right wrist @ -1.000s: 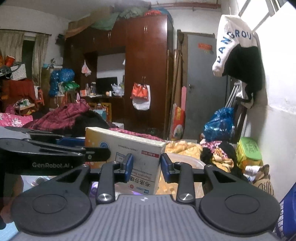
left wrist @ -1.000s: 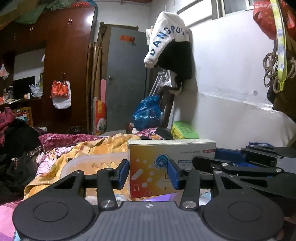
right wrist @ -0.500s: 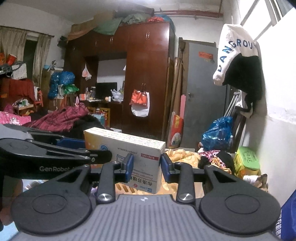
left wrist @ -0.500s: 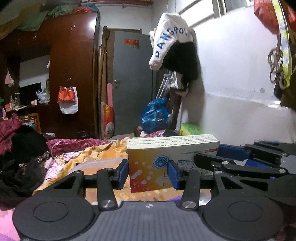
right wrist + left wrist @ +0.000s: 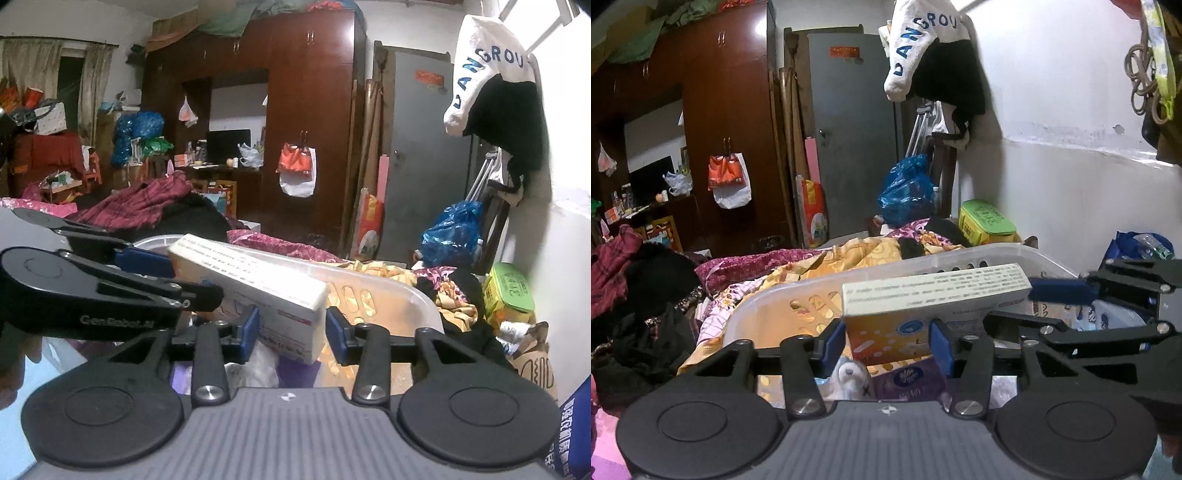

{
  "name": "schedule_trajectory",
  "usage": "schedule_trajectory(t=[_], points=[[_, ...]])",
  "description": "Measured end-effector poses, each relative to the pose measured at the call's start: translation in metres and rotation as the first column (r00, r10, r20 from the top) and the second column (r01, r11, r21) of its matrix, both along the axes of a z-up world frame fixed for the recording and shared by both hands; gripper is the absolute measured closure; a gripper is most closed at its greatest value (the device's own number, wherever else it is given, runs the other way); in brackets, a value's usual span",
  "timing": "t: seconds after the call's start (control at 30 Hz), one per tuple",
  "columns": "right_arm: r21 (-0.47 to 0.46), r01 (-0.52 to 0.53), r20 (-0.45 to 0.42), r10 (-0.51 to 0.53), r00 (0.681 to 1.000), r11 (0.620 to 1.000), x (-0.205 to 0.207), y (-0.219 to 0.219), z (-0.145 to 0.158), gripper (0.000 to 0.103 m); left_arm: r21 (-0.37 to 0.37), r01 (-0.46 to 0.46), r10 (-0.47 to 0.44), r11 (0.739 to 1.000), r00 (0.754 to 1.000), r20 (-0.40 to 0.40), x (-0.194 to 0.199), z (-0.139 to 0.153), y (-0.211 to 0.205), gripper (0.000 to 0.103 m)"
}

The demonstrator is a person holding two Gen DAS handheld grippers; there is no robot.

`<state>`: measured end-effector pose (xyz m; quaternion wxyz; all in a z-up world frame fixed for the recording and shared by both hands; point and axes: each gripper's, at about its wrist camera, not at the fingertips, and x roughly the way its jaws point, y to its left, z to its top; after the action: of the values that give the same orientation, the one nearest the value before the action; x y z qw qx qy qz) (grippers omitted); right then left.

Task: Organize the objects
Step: 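Lift the medicine box with both grippers and lower it into the basket, then grasp the clear plastic bag with the left gripper while the right grasps it too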

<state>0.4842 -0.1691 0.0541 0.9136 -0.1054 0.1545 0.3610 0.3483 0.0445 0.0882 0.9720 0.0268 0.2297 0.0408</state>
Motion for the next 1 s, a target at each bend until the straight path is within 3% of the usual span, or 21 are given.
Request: schedule_trajectory(t=[0.07,0.13,0.23,0.33,0.47,0.57,0.73,0.83,1.0], points=[[0.006,0.011,0.012,-0.011,1.0,1.0,-0.001,-0.005,0.001,0.039,0.011,-0.006,0.005,1.0,0.999,0.039,-0.011,0.0,0.002,0.032],[0.02,0.018,0.023,-0.018,1.0,1.0,-0.006,-0.014,0.004,0.016,0.009,-0.007,0.006,1.0,0.997,0.08,-0.024,0.003,0.004,0.026],[0.051,0.005,0.058,-0.008,0.998,0.999,-0.021,-0.03,0.008,0.01,-0.009,0.024,-0.022,1.0,0.993,0.114,-0.052,0.011,0.008,0.02],[0.103,0.004,0.058,-0.01,0.998,0.995,-0.039,-0.052,0.007,0.0,0.011,0.048,-0.049,0.999,0.994,0.097,-0.086,0.013,0.009,0.018],[0.156,-0.008,0.018,0.005,1.0,0.988,-0.067,-0.083,-0.007,0.0,0.076,0.05,-0.056,0.996,0.996,0.071,-0.14,0.008,0.005,0.018],[0.182,0.004,-0.012,-0.002,1.0,0.983,-0.084,-0.099,-0.018,0.0,0.076,0.027,-0.034,0.997,0.995,0.092,-0.176,0.016,0.009,0.018],[0.19,-0.002,-0.083,0.018,0.996,0.982,-0.091,-0.103,-0.029,0.0,-0.03,0.043,-0.043,0.999,0.999,0.022,-0.197,0.016,0.023,0.012],[0.157,0.002,-0.129,0.018,0.991,0.988,-0.087,-0.093,-0.045,0.0,-0.054,0.035,-0.037,0.998,0.999,-0.037,-0.187,-0.014,0.03,0.012],[0.093,0.012,-0.235,0.01,0.972,0.996,-0.072,-0.076,-0.069,0.0,-0.224,0.036,-0.067,0.974,0.989,-0.129,-0.156,-0.069,0.055,0.012]])
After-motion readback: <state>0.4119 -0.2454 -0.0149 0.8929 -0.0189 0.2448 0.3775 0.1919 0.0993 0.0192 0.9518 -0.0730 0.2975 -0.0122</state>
